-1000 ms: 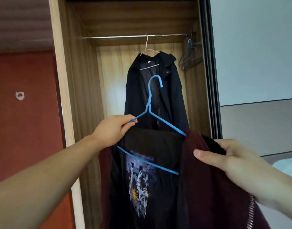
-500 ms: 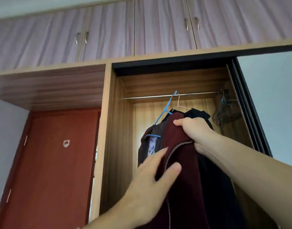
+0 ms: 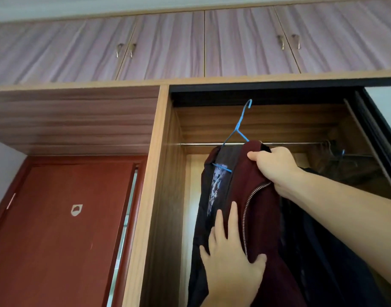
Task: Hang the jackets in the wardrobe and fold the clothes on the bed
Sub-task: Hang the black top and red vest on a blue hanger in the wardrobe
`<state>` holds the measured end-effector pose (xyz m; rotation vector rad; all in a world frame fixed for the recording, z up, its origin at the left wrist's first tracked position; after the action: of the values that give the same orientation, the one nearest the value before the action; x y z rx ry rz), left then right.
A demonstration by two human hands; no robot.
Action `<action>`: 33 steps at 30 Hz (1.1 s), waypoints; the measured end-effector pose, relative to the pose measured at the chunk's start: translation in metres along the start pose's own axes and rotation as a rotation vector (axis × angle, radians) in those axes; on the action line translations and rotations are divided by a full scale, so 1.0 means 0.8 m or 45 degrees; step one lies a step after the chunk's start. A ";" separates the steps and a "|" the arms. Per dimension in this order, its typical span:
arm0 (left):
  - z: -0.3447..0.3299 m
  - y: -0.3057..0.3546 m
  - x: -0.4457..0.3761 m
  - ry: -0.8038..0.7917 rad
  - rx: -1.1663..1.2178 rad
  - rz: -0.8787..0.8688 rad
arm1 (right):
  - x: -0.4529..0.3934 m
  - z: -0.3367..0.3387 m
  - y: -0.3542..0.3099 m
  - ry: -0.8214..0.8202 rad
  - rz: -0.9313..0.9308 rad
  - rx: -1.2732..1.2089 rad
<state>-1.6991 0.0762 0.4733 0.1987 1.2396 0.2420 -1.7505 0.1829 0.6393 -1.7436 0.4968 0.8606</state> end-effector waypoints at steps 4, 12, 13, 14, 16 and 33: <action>-0.070 -0.028 -0.021 -0.092 -0.041 0.057 | -0.044 -0.014 0.041 -0.001 -0.006 0.067; -0.152 -0.093 -0.084 0.099 -0.186 -0.159 | -0.132 -0.061 0.154 -0.135 -0.086 0.023; -0.155 -0.102 -0.095 0.121 -0.249 -0.205 | -0.143 -0.072 0.164 -0.155 -0.095 0.003; -0.160 -0.111 -0.104 0.064 -0.270 -0.177 | -0.154 -0.082 0.172 -0.170 -0.104 -0.019; -0.173 -0.135 -0.122 -0.109 -0.296 -0.022 | -0.175 -0.104 0.186 -0.187 -0.117 -0.053; -0.218 -0.243 -0.257 -0.101 -0.356 -0.141 | -0.297 -0.221 0.231 -0.195 -0.036 -0.005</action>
<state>-1.9129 -0.1665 0.5511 -0.1007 1.1209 0.3052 -1.9791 -0.0646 0.7295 -1.6691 0.3684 0.9673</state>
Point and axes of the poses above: each hand's wrist, its own x-axis away from the middle knuckle, its own z-axis out of the back of the hand, y = z × x, the point moved 3 cm from there along -x, towards the middle knuckle, and after that the axes turned 2 degrees about -z, right-handed, at the moved point
